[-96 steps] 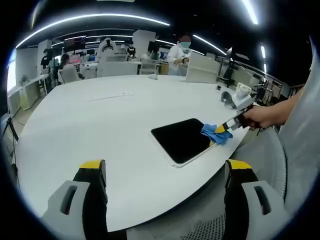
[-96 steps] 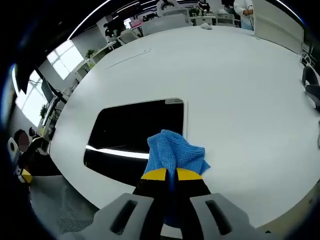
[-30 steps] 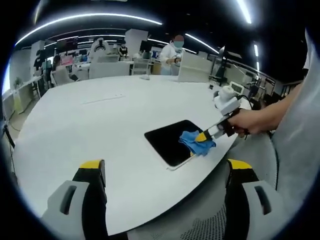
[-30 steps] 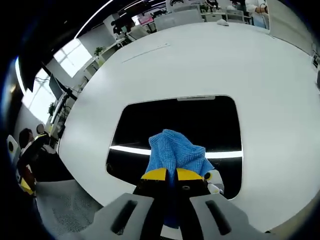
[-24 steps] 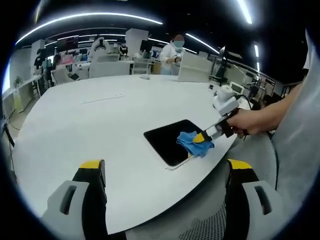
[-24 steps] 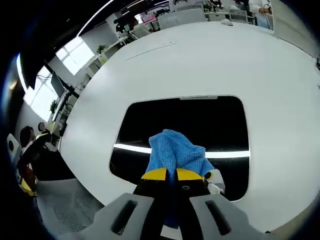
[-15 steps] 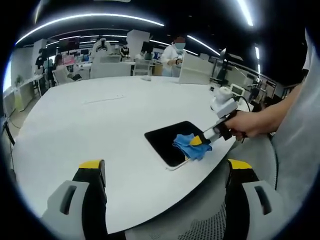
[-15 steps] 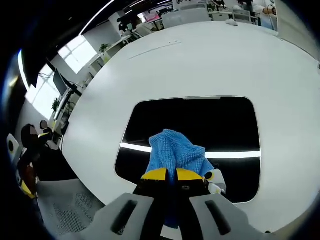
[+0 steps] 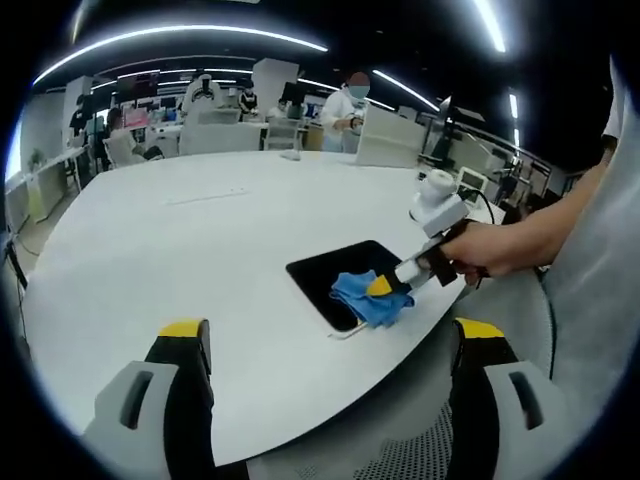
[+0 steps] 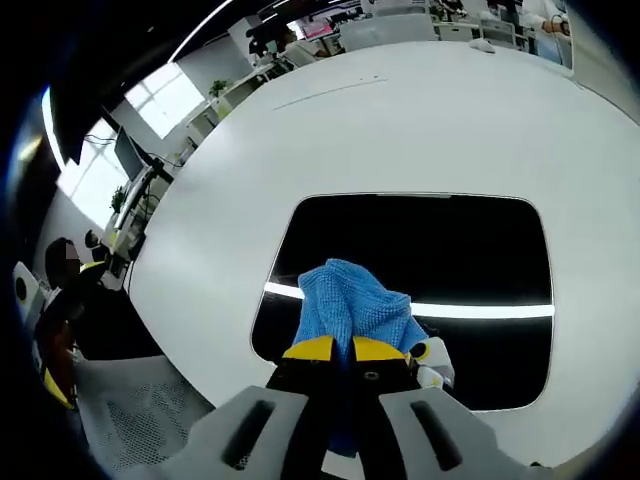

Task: Wipe the mirror surface with the cleaning cloth until all visible marks leave the cleaned area.

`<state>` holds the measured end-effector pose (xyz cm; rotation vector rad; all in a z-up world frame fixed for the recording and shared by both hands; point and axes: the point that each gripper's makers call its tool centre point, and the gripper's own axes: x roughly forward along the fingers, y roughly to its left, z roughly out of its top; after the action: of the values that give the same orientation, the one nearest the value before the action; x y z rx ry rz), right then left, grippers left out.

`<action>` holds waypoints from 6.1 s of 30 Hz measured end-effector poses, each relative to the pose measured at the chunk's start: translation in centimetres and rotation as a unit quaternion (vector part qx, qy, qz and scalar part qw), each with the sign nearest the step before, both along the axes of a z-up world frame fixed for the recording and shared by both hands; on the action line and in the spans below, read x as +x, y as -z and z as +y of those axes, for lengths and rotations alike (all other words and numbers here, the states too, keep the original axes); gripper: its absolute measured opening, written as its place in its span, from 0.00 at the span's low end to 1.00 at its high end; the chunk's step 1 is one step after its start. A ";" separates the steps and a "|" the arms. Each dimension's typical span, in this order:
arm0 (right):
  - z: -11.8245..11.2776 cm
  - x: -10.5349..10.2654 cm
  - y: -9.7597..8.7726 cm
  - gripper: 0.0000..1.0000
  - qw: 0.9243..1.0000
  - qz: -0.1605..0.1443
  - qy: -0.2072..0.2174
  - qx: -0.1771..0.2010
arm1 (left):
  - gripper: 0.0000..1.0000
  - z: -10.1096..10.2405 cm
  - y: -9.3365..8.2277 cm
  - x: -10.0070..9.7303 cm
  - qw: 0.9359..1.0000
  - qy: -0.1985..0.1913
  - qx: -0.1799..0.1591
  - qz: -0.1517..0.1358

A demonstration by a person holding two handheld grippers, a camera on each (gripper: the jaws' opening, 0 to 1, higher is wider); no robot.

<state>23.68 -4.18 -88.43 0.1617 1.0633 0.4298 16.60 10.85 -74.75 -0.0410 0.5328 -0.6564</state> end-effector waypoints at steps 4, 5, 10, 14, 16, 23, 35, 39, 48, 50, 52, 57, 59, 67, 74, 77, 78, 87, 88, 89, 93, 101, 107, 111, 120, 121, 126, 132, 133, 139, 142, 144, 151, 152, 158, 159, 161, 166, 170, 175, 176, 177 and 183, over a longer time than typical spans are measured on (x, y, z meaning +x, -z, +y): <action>0.6 0.0 0.0 0.00 1.000 -0.001 -0.006 0.000 | 0.99 0.0 0.0 0.0 1.000 0.000 -0.004 0.002; 0.6 0.0 0.0 0.00 1.000 -0.001 -0.006 0.001 | 0.99 0.1 0.1 0.1 1.000 0.001 -0.004 0.002; 1.3 0.0 -0.1 0.00 1.000 0.001 -0.010 0.003 | 0.99 0.1 0.2 0.0 1.000 0.003 -0.001 0.003; 2.2 -0.2 -0.3 0.00 1.000 0.000 -0.017 0.005 | 0.99 -0.1 0.4 -0.1 1.000 0.009 0.002 0.003; 2.5 -0.3 -0.4 0.00 1.000 -0.001 -0.020 0.005 | 0.99 -0.2 0.4 -0.1 1.000 0.010 0.001 0.004; 3.0 -0.1 -0.2 0.00 1.000 -0.001 -0.025 0.005 | 0.99 -0.4 0.2 -0.2 1.000 0.011 -0.001 0.006; 3.9 0.1 -0.3 0.00 0.999 -0.010 -0.031 0.004 | 0.99 -0.4 0.4 -0.1 1.000 0.008 0.014 0.004; 4.1 0.2 -0.3 0.00 0.999 -0.009 -0.030 0.004 | 0.99 -0.5 0.2 -0.1 1.000 0.005 0.011 0.005; 4.5 0.5 -0.2 0.00 0.999 -0.009 -0.037 0.005 | 0.99 -0.3 0.2 0.1 1.000 -0.001 0.007 0.003; 4.5 0.3 -0.4 0.00 0.999 -0.010 -0.038 0.005 | 0.99 -0.2 0.3 0.0 1.000 -0.002 0.007 0.004; 4.5 0.3 -0.5 0.00 0.999 -0.012 -0.039 0.004 | 0.99 -0.3 0.2 0.0 1.000 -0.002 0.006 0.004; 4.5 0.3 -0.4 0.00 0.999 -0.013 -0.042 0.003 | 0.99 -0.4 0.1 0.0 1.000 -0.002 0.004 0.008; 4.5 0.4 -0.2 0.00 0.999 -0.012 -0.041 0.004 | 0.99 -0.5 0.1 0.0 1.000 -0.002 0.004 0.007; 4.5 1.0 -0.1 0.00 0.999 -0.014 -0.040 0.002 | 0.99 -0.4 0.1 0.0 1.000 -0.004 0.002 0.008; 4.4 2.5 0.2 0.00 0.999 -0.017 -0.035 0.000 | 0.99 -0.2 0.4 0.1 1.000 -0.002 0.000 0.011; 4.3 3.0 0.0 0.00 0.999 -0.019 -0.032 -0.002 | 0.99 -0.2 0.6 0.0 1.000 0.001 0.002 0.012; 4.3 3.2 0.0 0.00 0.999 -0.020 -0.031 -0.002 | 0.99 -0.2 0.6 0.0 1.000 0.002 0.004 0.011; 4.5 4.4 -0.3 0.00 0.999 -0.025 -0.034 -0.008 | 0.99 -0.1 0.8 0.0 1.000 0.003 0.005 0.013; 4.5 4.6 -0.3 0.00 0.999 -0.026 -0.035 -0.009 | 0.99 -0.2 0.8 0.0 1.000 0.003 0.005 0.013; 4.5 4.7 -0.4 0.00 0.999 -0.026 -0.035 -0.009 | 0.99 -0.2 0.8 0.0 1.000 0.003 0.004 0.014; 4.5 5.2 -0.7 0.00 0.999 -0.026 -0.037 -0.012 | 0.99 -0.1 0.8 0.1 1.000 0.000 0.001 0.016; 4.5 6.3 -0.8 0.00 0.998 -0.031 -0.045 -0.018 | 0.99 -0.4 0.6 0.0 1.000 0.000 -0.001 0.019; 4.5 7.4 -0.5 0.00 0.997 -0.036 -0.056 -0.024 | 0.99 -0.1 0.7 0.3 1.000 -0.005 -0.005 0.021; 4.5 8.1 -0.3 0.00 0.997 -0.038 -0.058 -0.026 | 0.99 -0.1 0.8 0.4 1.000 -0.006 -0.005 0.020; 4.5 8.9 -0.6 0.00 0.997 -0.043 -0.056 -0.029 | 0.99 0.0 1.2 0.6 1.000 -0.007 0.015 0.023; 4.5 9.1 -0.6 0.00 0.997 -0.044 -0.055 -0.029 | 0.99 0.0 1.5 0.5 0.999 -0.005 0.024 0.024; 4.5 10.1 -0.1 0.00 0.997 -0.045 -0.053 -0.030 | 0.99 -0.5 1.3 0.2 0.999 0.008 0.035 0.014; 4.6 10.1 -0.2 0.00 0.997 -0.045 -0.056 -0.031 | 0.99 -0.3 1.4 0.3 0.999 0.003 0.029 0.019; 4.6 10.2 0.0 0.00 0.997 -0.046 -0.057 -0.031 | 0.99 -0.2 1.5 0.3 0.999 0.001 0.029 0.021; 4.5 10.3 0.1 0.00 0.997 -0.048 -0.057 -0.028 | 0.99 -0.1 1.5 0.3 0.999 -0.002 0.029 0.024; 4.4 10.4 0.2 0.00 0.997 -0.048 -0.057 -0.028 | 0.99 -0.1 1.6 0.3 0.999 -0.002 0.028 0.025; 4.3 10.2 0.0 0.00 0.997 -0.049 -0.056 -0.028 | 0.99 0.0 1.6 0.3 0.999 -0.003 0.029 0.025; 3.1 10.3 -0.2 0.00 0.997 -0.051 -0.046 -0.030 | 0.99 0.0 1.7 0.4 0.999 -0.003 0.029 0.025; 2.9 10.3 -0.2 0.00 0.997 -0.050 -0.044 -0.030 | 0.99 0.0 1.7 0.4 0.999 -0.004 0.029 0.025; 2.0 10.4 -0.1 0.00 0.998 -0.049 -0.038 -0.031 | 0.99 0.0 1.6 0.3 0.999 -0.004 0.029 0.026; 1.9 10.3 -0.2 0.00 0.998 -0.049 -0.037 -0.031 | 0.99 0.0 1.7 0.3 0.999 -0.004 0.029 0.026; 1.8 10.1 -0.4 0.00 0.998 -0.050 -0.036 -0.031 | 0.99 0.0 1.7 0.3 0.999 -0.005 0.028 0.027; 1.3 10.3 -0.1 0.00 0.998 -0.049 -0.034 -0.032 | 0.99 -0.1 1.5 0.3 0.999 -0.006 0.026 0.027; 0.9 10.5 0.0 0.00 0.998 -0.048 -0.030 -0.033 | 0.99 0.0 1.5 0.3 0.999 -0.007 0.027 0.024; 0.1 10.6 0.1 0.00 0.998 -0.048 -0.026 -0.038 | 0.99 -0.2 1.3 0.3 0.999 -0.008 0.024 0.026; -0.1 10.6 0.1 0.00 0.998 -0.048 -0.025 -0.039 | 0.99 -0.1 1.3 0.3 0.999 -0.008 0.023 0.026; -0.2 10.6 0.2 0.00 0.998 -0.047 -0.024 -0.039 | 0.99 -0.1 1.3 0.3 0.999 -0.008 0.023 0.026; -0.5 10.6 0.2 0.00 0.998 -0.047 -0.023 -0.041 | 0.99 -0.1 1.3 0.2 0.999 -0.005 0.026 0.026</action>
<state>34.27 -4.68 -88.60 0.0446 0.9916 0.4299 16.82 10.71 -76.09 -0.0110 0.5997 -0.6329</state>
